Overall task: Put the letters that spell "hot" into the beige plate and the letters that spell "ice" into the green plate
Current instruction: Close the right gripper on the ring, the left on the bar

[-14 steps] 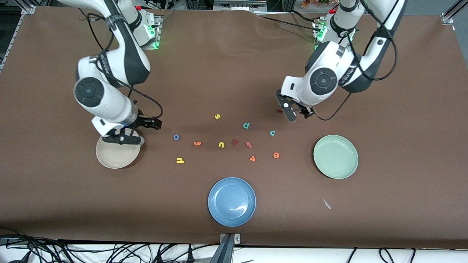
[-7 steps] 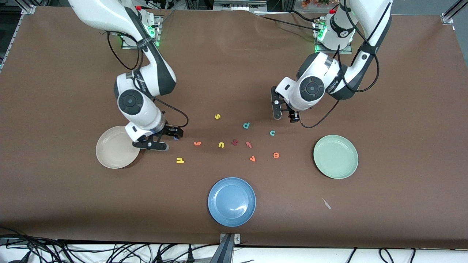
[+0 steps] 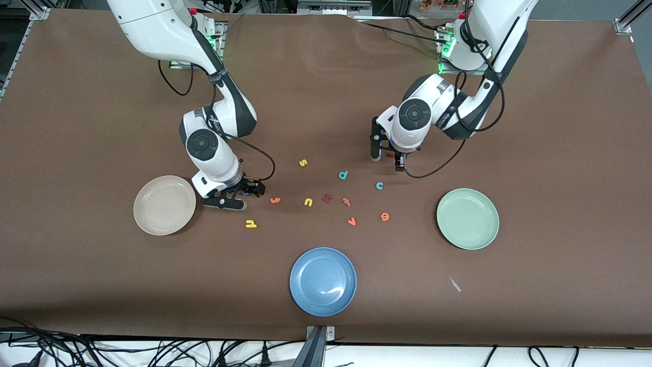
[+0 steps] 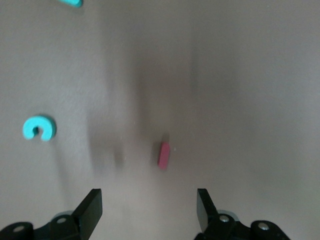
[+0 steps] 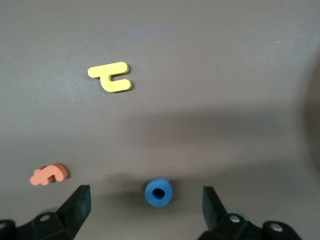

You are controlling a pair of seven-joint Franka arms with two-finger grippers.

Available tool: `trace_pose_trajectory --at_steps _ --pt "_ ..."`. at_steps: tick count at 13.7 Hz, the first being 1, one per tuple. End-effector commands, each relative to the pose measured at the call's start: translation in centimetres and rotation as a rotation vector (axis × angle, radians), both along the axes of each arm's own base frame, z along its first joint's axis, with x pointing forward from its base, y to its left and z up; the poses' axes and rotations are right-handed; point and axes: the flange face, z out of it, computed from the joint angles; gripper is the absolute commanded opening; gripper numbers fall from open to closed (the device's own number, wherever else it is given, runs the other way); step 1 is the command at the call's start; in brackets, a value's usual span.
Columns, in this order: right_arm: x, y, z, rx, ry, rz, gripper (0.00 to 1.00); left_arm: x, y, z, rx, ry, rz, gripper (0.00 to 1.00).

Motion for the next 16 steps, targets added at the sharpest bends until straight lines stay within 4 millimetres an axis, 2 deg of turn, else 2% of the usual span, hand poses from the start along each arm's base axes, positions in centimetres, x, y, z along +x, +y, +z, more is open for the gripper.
trace_pose_trajectory --at_steps 1,2,5,8,12,16 --pt "-0.2 -0.2 -1.0 0.009 -0.01 -0.001 0.93 -0.3 0.0 -1.3 0.007 -0.039 -0.079 0.74" --pt "-0.1 -0.2 -1.0 0.008 -0.01 -0.001 0.9 -0.4 0.0 -1.8 0.012 -0.035 -0.086 0.68" --pt "-0.2 -0.4 -1.5 0.004 -0.004 0.005 0.82 -1.1 0.0 -2.4 0.023 -0.034 -0.112 0.64" --pt "-0.2 -0.4 -1.6 0.002 -0.001 0.005 0.68 -1.6 0.0 -2.9 0.009 -0.056 -0.133 0.64" --pt "-0.3 -0.4 -1.7 -0.001 0.006 0.006 0.54 -2.0 0.0 -3.7 -0.014 -0.066 -0.132 0.53" --pt "-0.4 -0.5 -1.8 -0.003 0.012 0.012 0.49 -2.3 -0.1 -4.2 -0.013 -0.057 -0.131 0.48"
